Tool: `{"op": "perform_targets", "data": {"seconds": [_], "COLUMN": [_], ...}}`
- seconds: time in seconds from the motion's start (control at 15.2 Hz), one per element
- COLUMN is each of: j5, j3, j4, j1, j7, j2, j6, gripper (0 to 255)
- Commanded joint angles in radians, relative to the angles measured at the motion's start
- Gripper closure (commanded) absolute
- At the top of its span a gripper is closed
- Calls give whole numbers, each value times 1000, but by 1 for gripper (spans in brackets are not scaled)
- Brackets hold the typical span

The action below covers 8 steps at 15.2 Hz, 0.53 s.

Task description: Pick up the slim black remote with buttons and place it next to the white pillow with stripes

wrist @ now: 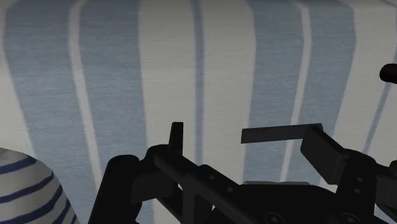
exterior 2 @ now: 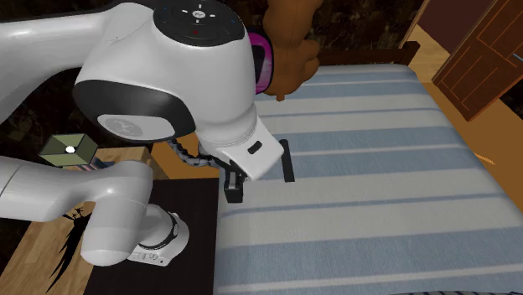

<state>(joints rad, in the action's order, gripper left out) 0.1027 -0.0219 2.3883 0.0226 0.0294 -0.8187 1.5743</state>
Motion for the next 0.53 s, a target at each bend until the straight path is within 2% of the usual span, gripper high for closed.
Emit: {"op": "perform_targets", "data": {"seconds": [0.0,0.46], "j5": [0,168], "j3": [0,191], "j4": [0,127], "j1": [0,-56], "j7": [0,418], "j2": [0,27], "j6": [0,157], "gripper": [0,0]}}
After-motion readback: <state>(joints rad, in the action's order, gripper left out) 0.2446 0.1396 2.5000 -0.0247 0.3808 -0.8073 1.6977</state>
